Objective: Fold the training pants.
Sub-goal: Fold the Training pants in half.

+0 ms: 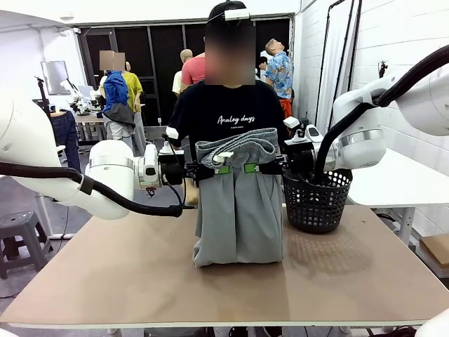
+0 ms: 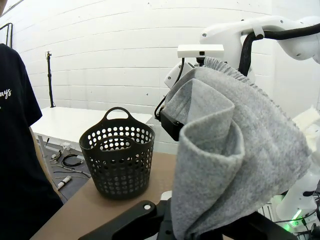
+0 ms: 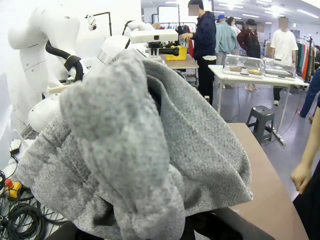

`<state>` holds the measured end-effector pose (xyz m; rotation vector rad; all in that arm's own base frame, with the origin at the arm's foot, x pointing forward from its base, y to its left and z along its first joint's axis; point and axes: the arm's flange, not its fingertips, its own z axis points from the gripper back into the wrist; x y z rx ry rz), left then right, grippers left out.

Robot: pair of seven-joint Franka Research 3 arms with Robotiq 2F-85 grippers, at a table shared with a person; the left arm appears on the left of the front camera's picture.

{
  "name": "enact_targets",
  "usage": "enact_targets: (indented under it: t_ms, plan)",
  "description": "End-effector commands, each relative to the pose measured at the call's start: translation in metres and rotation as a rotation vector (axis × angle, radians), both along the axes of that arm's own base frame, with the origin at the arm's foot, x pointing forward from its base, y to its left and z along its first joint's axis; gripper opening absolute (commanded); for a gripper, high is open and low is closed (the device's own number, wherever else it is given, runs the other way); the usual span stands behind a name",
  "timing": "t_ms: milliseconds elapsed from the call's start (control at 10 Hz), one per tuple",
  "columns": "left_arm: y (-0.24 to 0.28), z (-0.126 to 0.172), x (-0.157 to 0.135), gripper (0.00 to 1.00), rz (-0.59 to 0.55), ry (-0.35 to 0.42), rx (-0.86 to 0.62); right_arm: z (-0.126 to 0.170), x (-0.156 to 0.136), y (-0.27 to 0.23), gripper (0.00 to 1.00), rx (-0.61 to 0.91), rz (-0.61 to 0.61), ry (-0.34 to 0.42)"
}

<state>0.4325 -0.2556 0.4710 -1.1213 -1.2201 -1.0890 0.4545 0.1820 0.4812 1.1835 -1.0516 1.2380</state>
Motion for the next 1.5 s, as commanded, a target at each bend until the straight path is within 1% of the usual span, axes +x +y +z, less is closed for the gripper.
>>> enact_targets:
  t_ms: [0,1400]
  plan:
    - [-0.0012,0.0034,-0.0009,0.00,0.000,-0.002,0.002,0.0006,-0.0036,0.0000,0.00,0.023,-0.001,-0.003]
    - [-0.0012,0.0034,-0.0009,0.00,0.000,-0.002,0.002,0.0006,-0.0036,0.0000,0.00,0.023,-0.001,-0.003]
